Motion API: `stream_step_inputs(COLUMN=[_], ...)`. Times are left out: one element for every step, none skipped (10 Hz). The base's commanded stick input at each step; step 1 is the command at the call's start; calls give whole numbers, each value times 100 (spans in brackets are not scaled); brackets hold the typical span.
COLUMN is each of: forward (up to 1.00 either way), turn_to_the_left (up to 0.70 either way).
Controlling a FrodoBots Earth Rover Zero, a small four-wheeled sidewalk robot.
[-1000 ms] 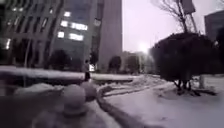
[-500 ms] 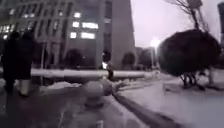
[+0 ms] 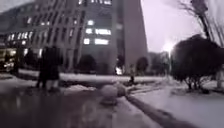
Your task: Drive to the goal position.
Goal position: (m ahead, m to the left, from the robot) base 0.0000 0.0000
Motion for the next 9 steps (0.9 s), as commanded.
stream_step_inputs(forward=[100, 100, 100, 100, 100, 100, 51, 0, 0], turn_to_the_left=[27, 27, 27, 27, 27, 23, 0, 0, 0])
